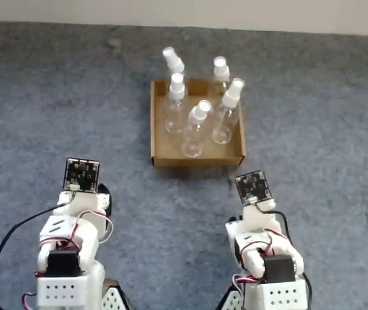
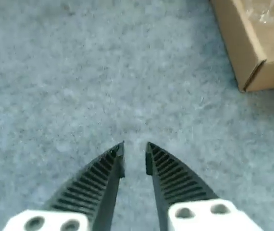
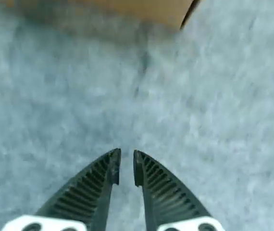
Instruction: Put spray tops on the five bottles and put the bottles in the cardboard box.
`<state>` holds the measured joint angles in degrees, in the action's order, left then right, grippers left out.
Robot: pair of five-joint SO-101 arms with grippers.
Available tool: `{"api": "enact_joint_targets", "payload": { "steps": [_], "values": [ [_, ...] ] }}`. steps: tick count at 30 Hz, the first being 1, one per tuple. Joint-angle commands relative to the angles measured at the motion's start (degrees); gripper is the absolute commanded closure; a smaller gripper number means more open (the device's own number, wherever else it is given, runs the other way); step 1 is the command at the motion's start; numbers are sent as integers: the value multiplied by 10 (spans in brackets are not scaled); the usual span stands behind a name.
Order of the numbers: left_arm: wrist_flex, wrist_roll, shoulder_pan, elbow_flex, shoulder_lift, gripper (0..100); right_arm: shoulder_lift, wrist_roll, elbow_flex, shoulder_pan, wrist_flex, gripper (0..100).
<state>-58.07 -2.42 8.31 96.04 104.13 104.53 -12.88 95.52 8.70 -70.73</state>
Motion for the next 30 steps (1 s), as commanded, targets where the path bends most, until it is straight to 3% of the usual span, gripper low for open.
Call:
{"api": "enact_joint_targets", "payload": {
  "steps": [1,11,30],
  "values": [
    [-34,-5,1,11,-2,994,7,-4,75,-24,-12,994],
    [-192,-3,9,11,2,993,7,-4,75,-37,-12,994],
    [-192,-3,9,11,2,993,7,-4,75,-37,-12,994]
  ]
}}
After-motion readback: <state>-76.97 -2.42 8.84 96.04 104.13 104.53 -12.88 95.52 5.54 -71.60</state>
